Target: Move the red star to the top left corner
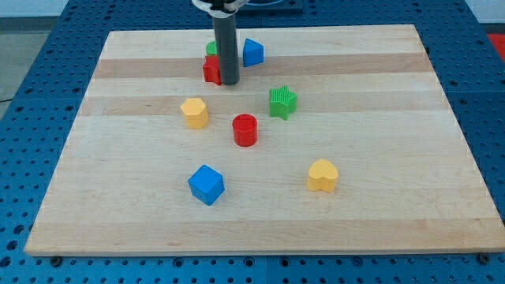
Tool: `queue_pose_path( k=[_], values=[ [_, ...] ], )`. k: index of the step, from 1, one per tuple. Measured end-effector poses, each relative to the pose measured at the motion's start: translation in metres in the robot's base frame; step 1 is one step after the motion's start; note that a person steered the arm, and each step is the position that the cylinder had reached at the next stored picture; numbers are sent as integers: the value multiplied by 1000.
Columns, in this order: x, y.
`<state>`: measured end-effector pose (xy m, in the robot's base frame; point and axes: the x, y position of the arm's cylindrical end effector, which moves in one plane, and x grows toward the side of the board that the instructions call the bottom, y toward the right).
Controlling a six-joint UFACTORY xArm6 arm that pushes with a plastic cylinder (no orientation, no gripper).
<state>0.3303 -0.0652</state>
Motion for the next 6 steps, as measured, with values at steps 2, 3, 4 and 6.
queue_pose_path(
  k=[2, 3, 4, 6],
  values=[
    [-8, -19],
    [-11, 23],
    [-35, 29],
    [-33, -33]
  ],
)
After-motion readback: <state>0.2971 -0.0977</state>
